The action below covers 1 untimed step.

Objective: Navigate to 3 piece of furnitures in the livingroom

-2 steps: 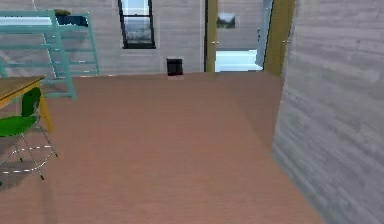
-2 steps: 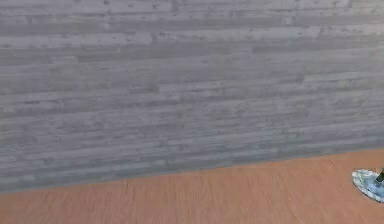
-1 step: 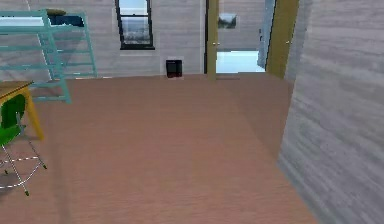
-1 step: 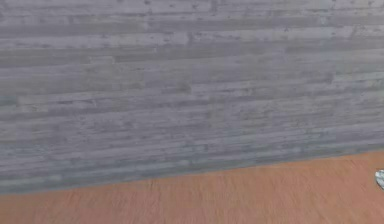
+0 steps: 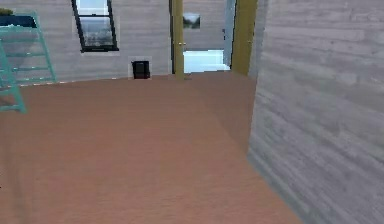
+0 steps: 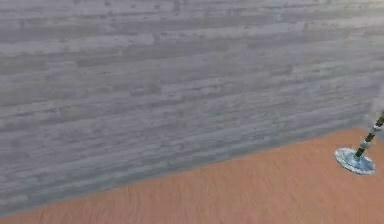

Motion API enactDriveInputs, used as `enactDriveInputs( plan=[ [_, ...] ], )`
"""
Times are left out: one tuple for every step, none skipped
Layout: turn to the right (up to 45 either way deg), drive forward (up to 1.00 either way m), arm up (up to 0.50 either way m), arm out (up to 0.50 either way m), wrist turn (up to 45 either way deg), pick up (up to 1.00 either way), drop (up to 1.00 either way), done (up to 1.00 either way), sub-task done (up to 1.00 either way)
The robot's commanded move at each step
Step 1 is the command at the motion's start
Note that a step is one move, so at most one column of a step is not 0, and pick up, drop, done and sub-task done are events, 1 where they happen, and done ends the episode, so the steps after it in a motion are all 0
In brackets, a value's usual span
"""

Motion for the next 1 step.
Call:
enactDriveInputs(
  plan=[
    [0.0,1.0,0.0,0.0,0.0,0.0,0.0,0.0,0.0]
  ],
)
